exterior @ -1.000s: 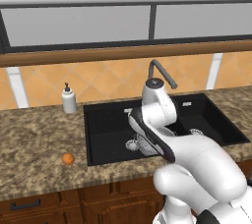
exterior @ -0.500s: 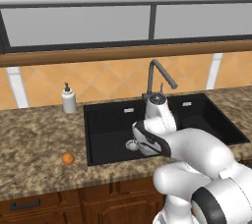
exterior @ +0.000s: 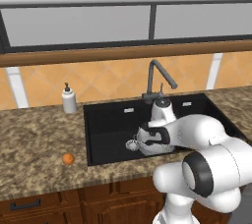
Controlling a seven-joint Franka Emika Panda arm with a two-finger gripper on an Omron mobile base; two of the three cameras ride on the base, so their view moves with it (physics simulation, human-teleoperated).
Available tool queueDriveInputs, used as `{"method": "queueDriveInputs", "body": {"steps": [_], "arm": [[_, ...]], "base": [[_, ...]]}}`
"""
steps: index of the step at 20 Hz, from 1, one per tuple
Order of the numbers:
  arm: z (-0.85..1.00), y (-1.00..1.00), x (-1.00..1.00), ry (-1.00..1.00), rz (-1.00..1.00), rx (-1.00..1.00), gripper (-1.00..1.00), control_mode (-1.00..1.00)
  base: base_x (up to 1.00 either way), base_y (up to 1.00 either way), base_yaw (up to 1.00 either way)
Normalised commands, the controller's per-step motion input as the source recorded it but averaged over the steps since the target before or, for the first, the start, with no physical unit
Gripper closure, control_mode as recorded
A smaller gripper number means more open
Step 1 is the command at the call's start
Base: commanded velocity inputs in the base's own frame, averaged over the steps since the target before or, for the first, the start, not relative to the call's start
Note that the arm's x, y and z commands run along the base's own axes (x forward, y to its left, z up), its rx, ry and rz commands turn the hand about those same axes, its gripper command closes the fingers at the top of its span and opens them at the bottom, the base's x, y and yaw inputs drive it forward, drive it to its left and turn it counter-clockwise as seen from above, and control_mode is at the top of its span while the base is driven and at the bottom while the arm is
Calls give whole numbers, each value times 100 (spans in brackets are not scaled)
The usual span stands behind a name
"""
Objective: Put the colander in the sink, put the orange, tangerine in the colander, and turn on the sink faucet and pour water over the colander.
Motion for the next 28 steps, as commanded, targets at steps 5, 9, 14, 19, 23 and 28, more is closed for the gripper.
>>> {"method": "queueDriveInputs", "body": {"steps": [5,9,14,19,23,28], "arm": [[-48,-16,5,-1,0,0,100,-100],[-47,-13,3,-3,0,0,100,-100],[-47,-17,4,-2,0,0,100,-100],[-28,-4,0,-6,0,0,100,-100],[-15,0,0,-6,0,-2,-100,-100],[-5,0,0,-9,0,-1,-100,-100]], "base": [[0,0,0],[0,0,0],[0,0,0],[0,0,0],[0,0,0],[0,0,0]]}}
